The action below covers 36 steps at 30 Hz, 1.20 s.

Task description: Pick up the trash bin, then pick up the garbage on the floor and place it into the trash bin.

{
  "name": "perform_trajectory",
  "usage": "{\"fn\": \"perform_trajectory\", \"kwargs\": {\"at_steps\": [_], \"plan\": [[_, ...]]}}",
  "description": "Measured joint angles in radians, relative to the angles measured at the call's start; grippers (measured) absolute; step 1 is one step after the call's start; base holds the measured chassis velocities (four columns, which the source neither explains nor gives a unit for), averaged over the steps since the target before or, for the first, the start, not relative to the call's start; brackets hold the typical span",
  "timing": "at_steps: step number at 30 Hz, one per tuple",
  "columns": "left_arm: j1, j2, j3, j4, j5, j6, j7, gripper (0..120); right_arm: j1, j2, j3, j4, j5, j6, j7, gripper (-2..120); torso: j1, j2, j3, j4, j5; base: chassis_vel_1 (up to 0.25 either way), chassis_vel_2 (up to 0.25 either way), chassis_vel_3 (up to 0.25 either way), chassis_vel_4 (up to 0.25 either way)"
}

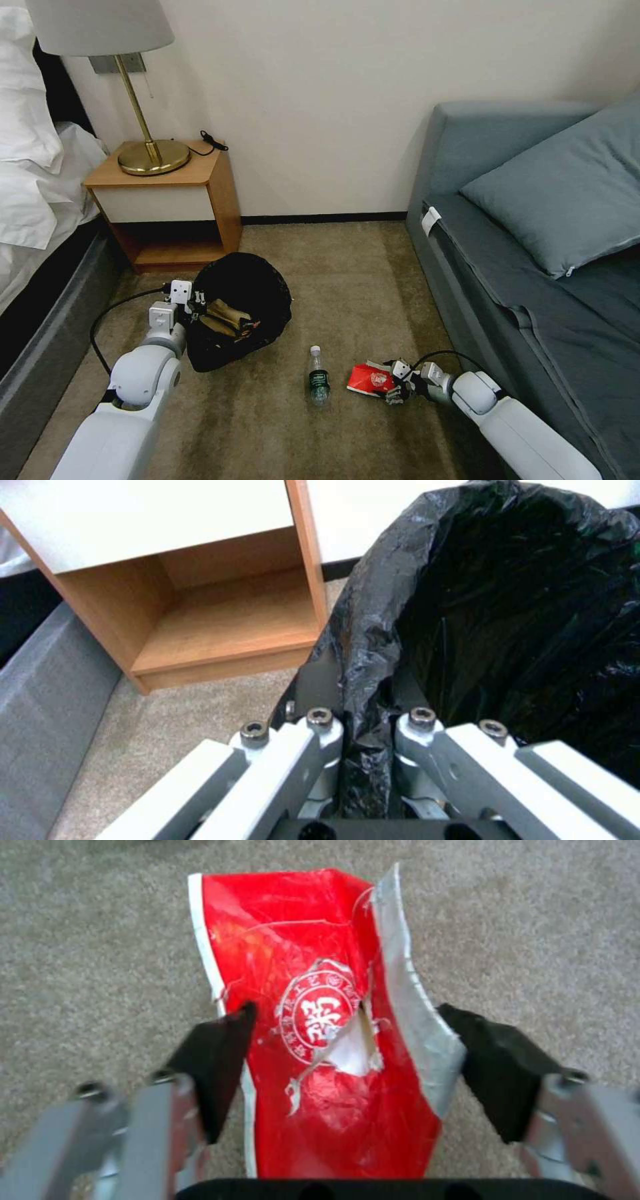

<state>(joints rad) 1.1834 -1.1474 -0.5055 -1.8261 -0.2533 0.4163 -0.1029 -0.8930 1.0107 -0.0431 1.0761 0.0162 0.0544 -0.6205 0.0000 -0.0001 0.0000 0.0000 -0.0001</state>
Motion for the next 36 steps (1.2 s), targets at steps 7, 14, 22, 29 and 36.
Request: {"fn": "perform_trajectory", "kwargs": {"at_steps": [7, 14, 22, 29, 36], "plan": [[-0.002, 0.000, 0.003, -0.003, 0.000, 0.000, -0.001, 4, -0.005, -0.001, 0.010, -0.001, 0.004, 0.013, 0.000, 41, 0.000, 0.000, 0.000, 0.0000, 0.0000, 0.000, 0.000, 0.000, 0.000], [-0.001, 0.001, 0.004, -0.006, -0.001, 0.001, -0.002, 4, -0.006, -0.002, 0.021, 0.005, 0.008, 0.018, 0.001, 13, 0.000, 0.000, 0.000, 0.0000, 0.0001, 0.000, 0.000, 0.000, 0.000], [0.001, 0.002, 0.005, -0.008, 0.000, 0.001, -0.002, 4, -0.002, -0.006, 0.037, 0.015, 0.012, 0.029, 0.002, 0, 0.000, 0.000, 0.000, -0.0001, 0.0001, 0.000, 0.000, 0.000, 0.000], [0.006, -0.002, 0.006, -0.009, 0.002, 0.001, -0.001, 4, 0.010, -0.016, 0.059, 0.043, 0.025, 0.040, 0.003, 0, 0.000, 0.000, 0.000, 0.0000, 0.0002, 0.000, 0.000, 0.000, 0.000], [0.009, -0.005, 0.007, -0.010, 0.005, -0.002, 0.000, 4, 0.056, -0.048, 0.077, 0.110, 0.055, 0.046, 0.003, 0, 0.000, 0.000, 0.000, 0.0000, 0.0001, 0.000, 0.000, 0.000, 0.000]]}}
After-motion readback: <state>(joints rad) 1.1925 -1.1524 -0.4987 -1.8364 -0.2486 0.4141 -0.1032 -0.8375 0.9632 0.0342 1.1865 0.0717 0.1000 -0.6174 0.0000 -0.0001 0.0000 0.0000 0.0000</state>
